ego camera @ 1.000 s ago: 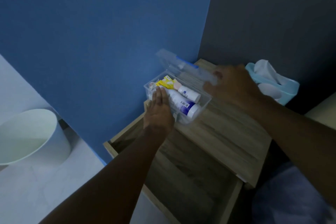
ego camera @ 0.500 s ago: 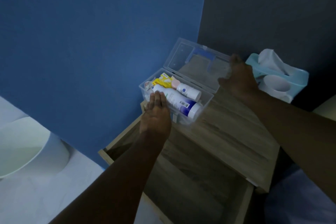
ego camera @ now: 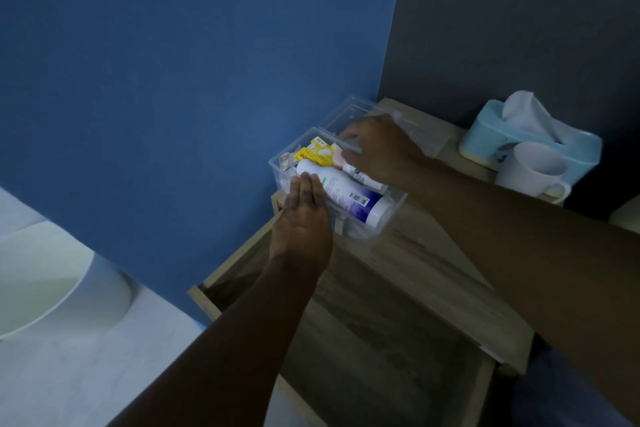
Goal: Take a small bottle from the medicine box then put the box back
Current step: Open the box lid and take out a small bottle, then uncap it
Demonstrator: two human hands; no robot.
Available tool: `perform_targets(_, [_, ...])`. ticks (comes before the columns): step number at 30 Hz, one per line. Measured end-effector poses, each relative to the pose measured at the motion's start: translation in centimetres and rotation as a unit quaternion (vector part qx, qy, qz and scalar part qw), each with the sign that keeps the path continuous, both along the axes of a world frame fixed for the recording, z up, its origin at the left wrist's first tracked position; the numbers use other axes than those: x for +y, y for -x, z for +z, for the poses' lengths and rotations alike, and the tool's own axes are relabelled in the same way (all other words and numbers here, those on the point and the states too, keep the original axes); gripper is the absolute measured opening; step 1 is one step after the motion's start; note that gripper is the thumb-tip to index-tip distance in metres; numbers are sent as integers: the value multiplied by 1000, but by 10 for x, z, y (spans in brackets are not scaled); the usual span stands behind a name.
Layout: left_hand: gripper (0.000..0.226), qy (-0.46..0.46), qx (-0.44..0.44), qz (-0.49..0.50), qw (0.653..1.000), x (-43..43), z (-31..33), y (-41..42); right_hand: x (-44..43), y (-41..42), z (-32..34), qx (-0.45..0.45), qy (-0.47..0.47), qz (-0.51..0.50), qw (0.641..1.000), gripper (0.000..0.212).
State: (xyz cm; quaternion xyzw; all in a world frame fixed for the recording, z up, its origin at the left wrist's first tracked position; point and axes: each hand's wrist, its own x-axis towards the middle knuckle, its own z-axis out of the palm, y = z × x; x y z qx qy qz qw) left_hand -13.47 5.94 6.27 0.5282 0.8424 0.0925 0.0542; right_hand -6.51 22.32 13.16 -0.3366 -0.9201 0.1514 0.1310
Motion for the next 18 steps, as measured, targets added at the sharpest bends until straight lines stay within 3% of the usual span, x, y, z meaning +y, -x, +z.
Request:
perform_targets(9, [77, 0, 3, -8, 1000, 3, -4, 4, 11, 28, -23, -72, -10, 33, 997, 37])
perform_targets(18, [77, -2, 21, -7, 1000, 4, -7, 4, 19, 29, -27, -21, 17, 20, 999, 23])
